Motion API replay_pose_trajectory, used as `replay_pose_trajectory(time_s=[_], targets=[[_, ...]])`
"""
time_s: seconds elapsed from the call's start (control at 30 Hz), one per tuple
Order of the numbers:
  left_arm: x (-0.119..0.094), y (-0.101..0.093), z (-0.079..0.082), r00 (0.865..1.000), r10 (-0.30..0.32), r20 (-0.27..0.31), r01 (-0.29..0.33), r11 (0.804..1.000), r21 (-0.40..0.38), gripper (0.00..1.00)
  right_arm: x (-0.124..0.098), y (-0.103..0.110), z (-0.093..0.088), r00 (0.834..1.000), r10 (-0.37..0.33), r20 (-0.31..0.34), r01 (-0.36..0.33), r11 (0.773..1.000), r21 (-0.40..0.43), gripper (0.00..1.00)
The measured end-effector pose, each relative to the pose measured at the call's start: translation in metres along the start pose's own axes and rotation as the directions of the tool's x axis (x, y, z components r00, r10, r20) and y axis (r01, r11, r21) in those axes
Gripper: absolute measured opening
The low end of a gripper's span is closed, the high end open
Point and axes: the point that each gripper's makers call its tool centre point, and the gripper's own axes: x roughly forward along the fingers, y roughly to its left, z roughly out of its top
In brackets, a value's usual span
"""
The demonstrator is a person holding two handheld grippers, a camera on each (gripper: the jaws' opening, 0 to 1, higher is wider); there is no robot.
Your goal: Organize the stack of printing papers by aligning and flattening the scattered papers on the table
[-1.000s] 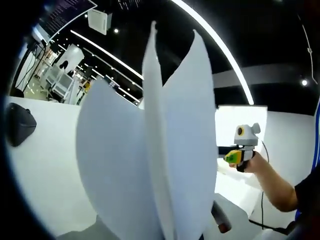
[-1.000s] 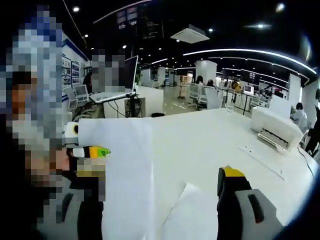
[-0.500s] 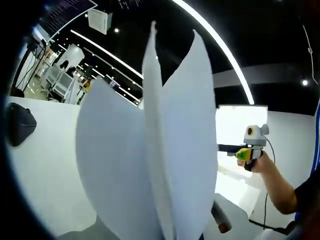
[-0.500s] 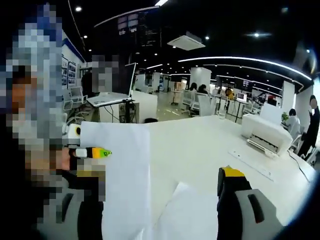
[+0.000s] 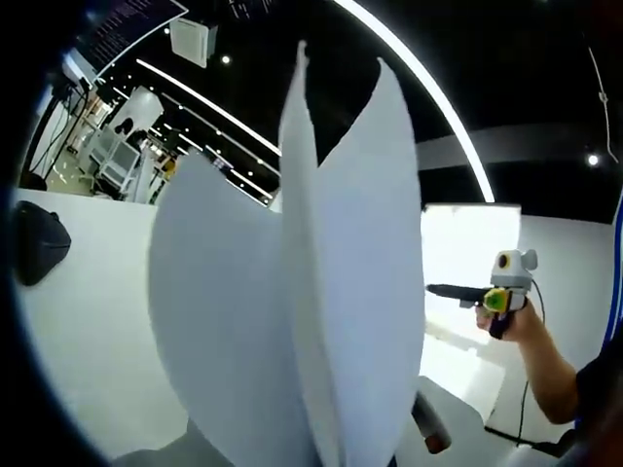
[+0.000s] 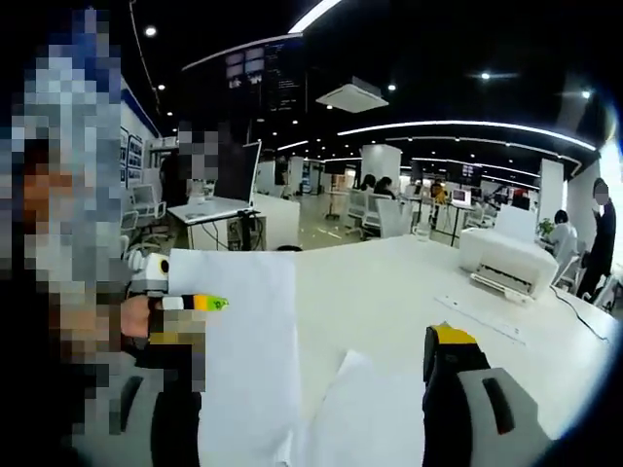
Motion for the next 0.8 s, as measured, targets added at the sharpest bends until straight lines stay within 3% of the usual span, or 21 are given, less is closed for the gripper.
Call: replay_pose_trajectory(time_s=[0.8], targets=[[0.001,0.0,-0.001,1.0,0.002,-0.006,-0.002,1.0,0.004,0.06,-0.05,-0.013,-0.031,0.996,-0.085,0.034,0.082,0.993,0.08,0.9]])
